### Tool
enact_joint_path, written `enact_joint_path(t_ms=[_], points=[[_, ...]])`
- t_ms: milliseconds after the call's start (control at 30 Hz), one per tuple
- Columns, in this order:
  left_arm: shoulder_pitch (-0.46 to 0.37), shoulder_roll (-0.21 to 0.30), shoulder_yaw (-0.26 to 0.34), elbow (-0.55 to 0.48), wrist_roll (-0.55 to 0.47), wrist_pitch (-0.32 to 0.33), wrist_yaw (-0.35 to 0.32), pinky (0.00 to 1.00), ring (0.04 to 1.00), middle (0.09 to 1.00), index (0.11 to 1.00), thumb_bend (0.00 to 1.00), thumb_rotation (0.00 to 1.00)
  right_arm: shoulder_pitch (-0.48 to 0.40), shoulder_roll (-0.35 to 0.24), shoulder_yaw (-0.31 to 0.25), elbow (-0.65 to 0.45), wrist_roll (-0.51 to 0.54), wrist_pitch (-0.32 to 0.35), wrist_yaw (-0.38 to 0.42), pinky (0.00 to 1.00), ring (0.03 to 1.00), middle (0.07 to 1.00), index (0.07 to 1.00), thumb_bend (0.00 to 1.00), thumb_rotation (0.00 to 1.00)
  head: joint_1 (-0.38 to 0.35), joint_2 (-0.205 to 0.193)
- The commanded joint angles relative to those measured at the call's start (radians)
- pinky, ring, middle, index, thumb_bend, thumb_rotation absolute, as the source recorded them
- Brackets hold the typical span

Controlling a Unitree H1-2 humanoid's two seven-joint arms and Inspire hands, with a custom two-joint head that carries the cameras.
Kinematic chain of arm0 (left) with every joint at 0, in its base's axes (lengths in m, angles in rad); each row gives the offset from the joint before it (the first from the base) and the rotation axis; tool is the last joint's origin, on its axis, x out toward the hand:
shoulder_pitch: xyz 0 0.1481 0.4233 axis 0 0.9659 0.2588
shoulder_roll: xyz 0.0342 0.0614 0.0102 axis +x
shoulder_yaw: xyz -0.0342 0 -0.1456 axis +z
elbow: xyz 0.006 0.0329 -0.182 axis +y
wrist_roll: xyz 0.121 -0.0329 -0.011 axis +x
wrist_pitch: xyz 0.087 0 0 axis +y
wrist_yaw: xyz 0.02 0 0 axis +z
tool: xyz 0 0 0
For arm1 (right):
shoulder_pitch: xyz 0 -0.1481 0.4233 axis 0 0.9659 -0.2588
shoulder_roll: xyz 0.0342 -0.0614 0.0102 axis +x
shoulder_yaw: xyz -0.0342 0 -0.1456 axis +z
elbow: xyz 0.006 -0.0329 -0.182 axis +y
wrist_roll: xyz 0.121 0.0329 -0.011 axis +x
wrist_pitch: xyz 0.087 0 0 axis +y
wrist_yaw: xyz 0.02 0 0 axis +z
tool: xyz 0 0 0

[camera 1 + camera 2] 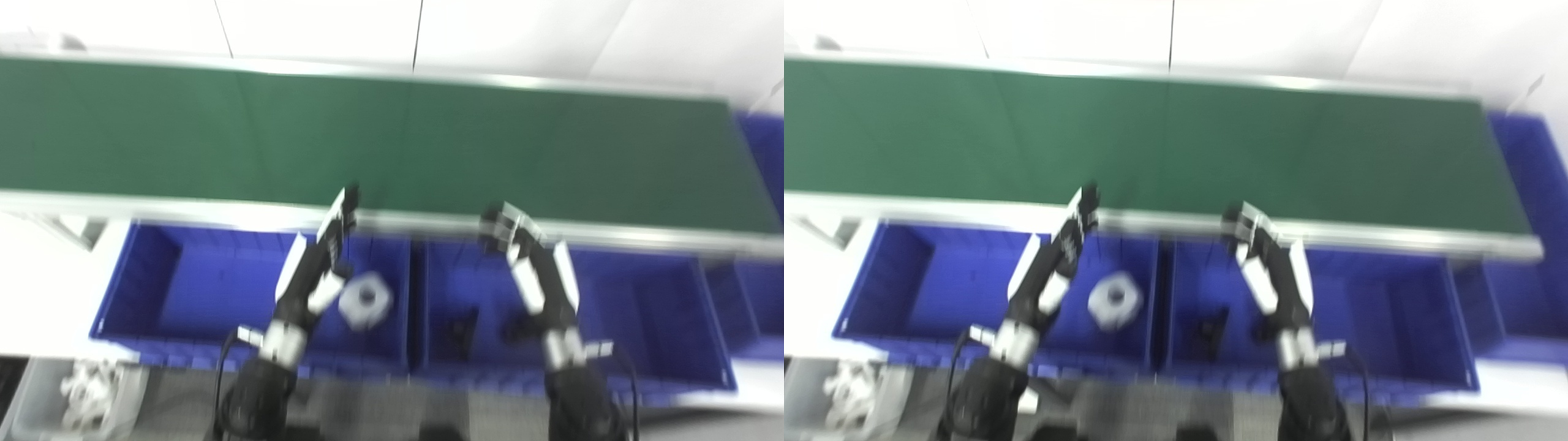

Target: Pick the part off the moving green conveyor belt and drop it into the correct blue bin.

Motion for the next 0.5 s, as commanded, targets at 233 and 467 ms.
enact_joint_path(t_ms=[233, 467], points=[[0.003, 0.003, 0.005, 0.018, 0.004, -0.080, 0.006, 0.99, 1.000, 0.997, 0.968, 0.89, 0.93, -0.007, -0.012, 0.035, 0.052, -0.006, -0.184, -0.052, 0.71, 0.780, 0.834, 0.831, 0.75, 0.94, -0.019, -0.058], [0.003, 0.016, 0.011, 0.017, -0.012, -0.085, -0.003, 0.99, 1.000, 1.000, 0.974, 0.90, 0.93, -0.009, -0.011, 0.062, 0.060, -0.034, -0.200, -0.074, 0.72, 0.796, 0.846, 0.832, 0.76, 0.93, -0.062, -0.045]])
